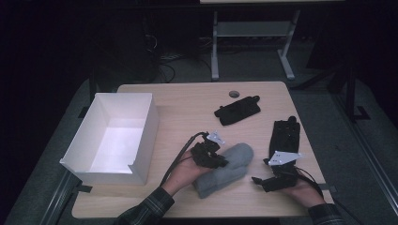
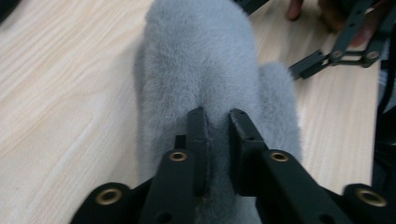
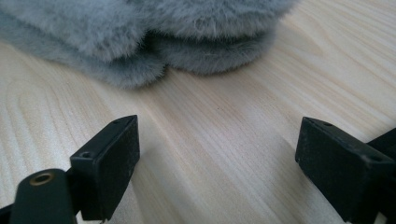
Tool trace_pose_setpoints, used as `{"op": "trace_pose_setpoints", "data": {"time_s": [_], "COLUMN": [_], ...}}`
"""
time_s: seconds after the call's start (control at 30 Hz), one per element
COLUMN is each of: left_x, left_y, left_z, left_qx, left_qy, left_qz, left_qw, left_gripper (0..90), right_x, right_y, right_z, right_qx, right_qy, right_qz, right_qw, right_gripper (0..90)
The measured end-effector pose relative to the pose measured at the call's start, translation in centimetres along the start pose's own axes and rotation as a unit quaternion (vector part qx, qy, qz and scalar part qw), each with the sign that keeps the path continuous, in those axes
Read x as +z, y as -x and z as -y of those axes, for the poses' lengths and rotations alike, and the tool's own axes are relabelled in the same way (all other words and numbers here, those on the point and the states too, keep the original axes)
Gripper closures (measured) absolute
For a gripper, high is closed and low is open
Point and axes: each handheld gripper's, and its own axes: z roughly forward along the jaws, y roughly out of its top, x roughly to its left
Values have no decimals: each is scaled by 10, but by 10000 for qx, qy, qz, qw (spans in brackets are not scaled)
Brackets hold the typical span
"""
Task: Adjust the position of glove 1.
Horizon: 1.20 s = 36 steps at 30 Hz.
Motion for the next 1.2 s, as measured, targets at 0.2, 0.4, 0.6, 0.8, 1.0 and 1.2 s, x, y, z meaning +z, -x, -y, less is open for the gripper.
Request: {"op": "trace_pose_setpoints", "data": {"time_s": [0.2, 0.4, 0.6, 0.8, 1.0, 1.2], "left_x": [-22, -45, -47, -39, -37, -39], "left_y": [-4, -17, -28, -32, -27, -23], "left_z": [-2, 8, 33, 52, 64, 73], "left_qx": [-2, -147, -305, -482, -613, -653], "left_qy": [361, 194, -136, -351, -423, -472], "left_qz": [-19, -302, -579, -548, -364, -309], "left_qw": [9993, 9992, 9978, 9967, 9966, 9963], "left_gripper": [635, 894, 895, 894, 894, 894], "right_x": [0, -9, -12, -2, 11, 25], "right_y": [0, -3, -15, -27, -33, -33], "right_z": [-1, -9, -18, -24, -34, -43], "right_qx": [-24, 112, 6, -102, -188, -251], "right_qy": [-24, -123, -131, -296, -323, -363], "right_qz": [-15, -114, -587, -904, -967, -953], "right_qw": [10000, 9998, 9982, 9954, 9946, 9945], "right_gripper": [153, 487, 873, 900, 892, 900]}}
